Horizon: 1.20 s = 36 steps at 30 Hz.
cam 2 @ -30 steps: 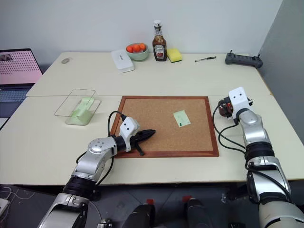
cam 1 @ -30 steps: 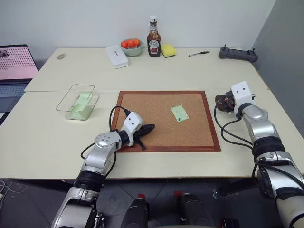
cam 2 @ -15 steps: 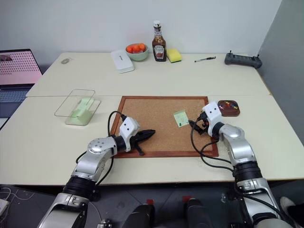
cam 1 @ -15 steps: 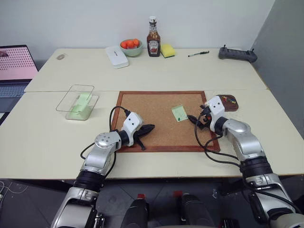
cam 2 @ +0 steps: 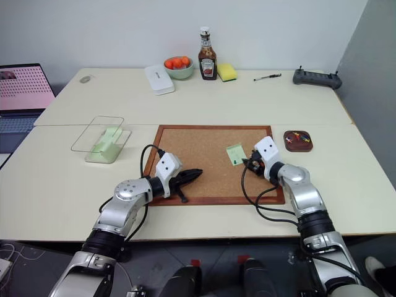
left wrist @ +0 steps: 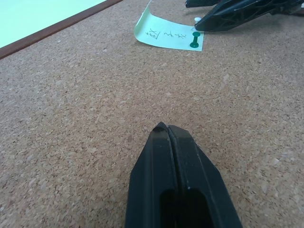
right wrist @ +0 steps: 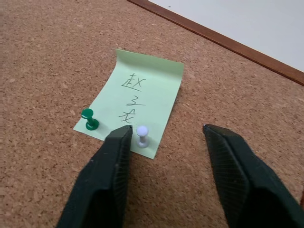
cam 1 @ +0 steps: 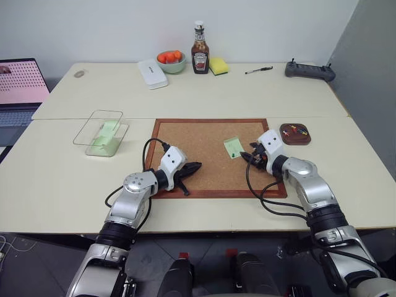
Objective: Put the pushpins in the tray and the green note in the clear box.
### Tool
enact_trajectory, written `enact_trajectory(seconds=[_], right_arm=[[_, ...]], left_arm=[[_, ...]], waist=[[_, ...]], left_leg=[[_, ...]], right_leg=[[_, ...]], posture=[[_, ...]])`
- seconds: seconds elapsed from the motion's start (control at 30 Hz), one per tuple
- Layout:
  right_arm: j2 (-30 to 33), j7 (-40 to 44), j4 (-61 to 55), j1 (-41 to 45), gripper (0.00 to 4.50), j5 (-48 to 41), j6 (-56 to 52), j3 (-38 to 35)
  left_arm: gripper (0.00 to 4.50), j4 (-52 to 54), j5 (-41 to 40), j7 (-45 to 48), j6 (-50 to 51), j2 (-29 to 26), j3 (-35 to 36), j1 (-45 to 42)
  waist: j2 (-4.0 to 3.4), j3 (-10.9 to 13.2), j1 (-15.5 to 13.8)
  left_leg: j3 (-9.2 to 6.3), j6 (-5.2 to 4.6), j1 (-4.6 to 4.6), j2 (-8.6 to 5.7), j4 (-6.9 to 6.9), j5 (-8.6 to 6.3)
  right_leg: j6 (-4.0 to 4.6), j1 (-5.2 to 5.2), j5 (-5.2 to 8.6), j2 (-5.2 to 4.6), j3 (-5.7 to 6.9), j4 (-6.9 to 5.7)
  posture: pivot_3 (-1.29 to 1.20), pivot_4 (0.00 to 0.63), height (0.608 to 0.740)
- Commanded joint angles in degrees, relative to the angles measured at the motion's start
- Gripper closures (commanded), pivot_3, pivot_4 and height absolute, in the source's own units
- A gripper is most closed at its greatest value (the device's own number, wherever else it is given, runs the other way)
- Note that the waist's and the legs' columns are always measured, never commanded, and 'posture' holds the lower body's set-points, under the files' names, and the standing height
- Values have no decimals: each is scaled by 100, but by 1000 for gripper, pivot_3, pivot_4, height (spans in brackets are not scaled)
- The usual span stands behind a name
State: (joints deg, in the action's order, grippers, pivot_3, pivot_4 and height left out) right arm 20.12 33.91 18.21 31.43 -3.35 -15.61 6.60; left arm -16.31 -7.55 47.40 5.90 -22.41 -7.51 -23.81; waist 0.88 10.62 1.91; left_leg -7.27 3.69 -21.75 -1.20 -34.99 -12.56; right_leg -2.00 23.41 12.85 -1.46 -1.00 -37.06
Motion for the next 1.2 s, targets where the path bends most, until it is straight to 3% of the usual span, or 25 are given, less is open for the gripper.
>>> enact_trajectory(seconds=[0.03,0.3,0.93,1.2], right_arm=[[24,77,-217,51,3013,-24,22,-33],[45,325,-624,-15,4418,-283,-274,-115],[-183,460,-1187,-63,4418,-665,-112,-238],[84,139,-977,136,4418,-566,58,-610]], left_arm=[[4500,-55,88,33,53,-13,-94,105],[4500,-65,91,38,45,-13,-102,113],[4500,-104,169,57,14,-16,-126,118],[4500,-85,194,66,21,-6,-131,138]], waist=[[0,0,0],[0,0,0],[0,0,-1],[0,0,-3]], left_leg=[[0,0,0,0,0,0],[-1,0,0,0,0,0],[-5,0,0,0,0,0],[-4,0,-1,0,0,0]], right_leg=[[0,0,0,0,0,0],[0,0,0,0,0,0],[0,0,0,0,4,1],[0,0,0,0,3,1]], posture=[[0,150,740],[0,150,740],[0,150,740],[0,150,740]])
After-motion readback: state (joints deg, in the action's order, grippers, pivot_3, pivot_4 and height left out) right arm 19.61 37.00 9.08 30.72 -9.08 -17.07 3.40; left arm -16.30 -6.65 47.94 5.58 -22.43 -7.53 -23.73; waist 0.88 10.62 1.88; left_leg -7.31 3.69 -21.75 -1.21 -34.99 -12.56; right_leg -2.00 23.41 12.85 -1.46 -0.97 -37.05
